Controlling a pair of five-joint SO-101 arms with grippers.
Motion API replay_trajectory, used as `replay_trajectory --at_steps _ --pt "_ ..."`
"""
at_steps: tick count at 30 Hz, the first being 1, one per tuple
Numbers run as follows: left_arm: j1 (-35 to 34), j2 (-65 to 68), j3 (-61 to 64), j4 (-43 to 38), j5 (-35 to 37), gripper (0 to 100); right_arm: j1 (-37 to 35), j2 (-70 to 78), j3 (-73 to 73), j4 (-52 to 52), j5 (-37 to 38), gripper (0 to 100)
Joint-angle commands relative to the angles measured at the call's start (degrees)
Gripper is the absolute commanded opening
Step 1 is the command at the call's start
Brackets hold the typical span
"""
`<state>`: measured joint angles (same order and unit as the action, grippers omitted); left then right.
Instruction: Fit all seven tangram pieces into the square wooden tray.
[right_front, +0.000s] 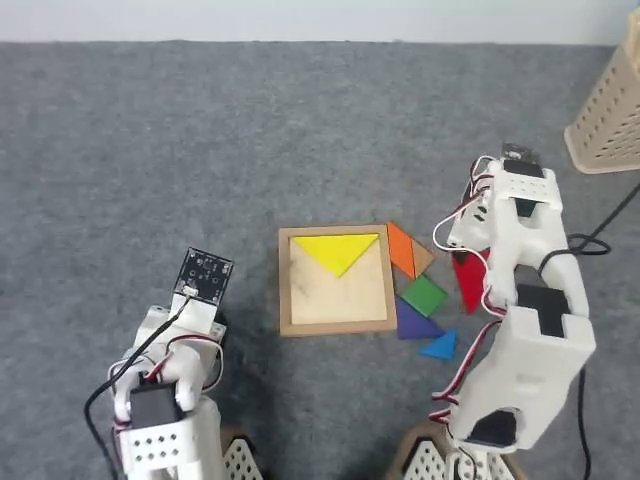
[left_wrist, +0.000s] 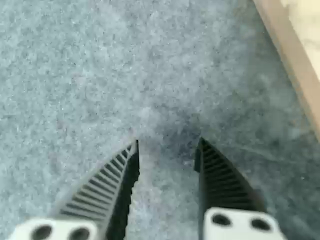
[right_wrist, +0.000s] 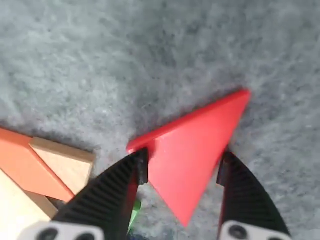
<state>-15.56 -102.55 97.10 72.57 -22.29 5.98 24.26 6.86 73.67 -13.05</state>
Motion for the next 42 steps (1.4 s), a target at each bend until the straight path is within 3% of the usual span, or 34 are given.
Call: replay_trajectory --at_steps 1,11,33,42 --pt "0.0 -0.62 -0.4 0.18 0.35 18 1.1 0.57 1.85 0.22 2.2 22.5" --pt "0.0 -0.62 -0.4 0.18 0.35 18 -5.32 -7.69 -2.73 5.49 -0.44 29.0" --pt "0.0 -0.62 -0.4 0.18 0.35 18 -5.23 -0.57 -0.18 0.04 -0.88 28.9" --pt "0.0 -0.62 -0.4 0.18 0.35 18 -5.14 -0.48 0.62 -0.04 -0.88 19.4"
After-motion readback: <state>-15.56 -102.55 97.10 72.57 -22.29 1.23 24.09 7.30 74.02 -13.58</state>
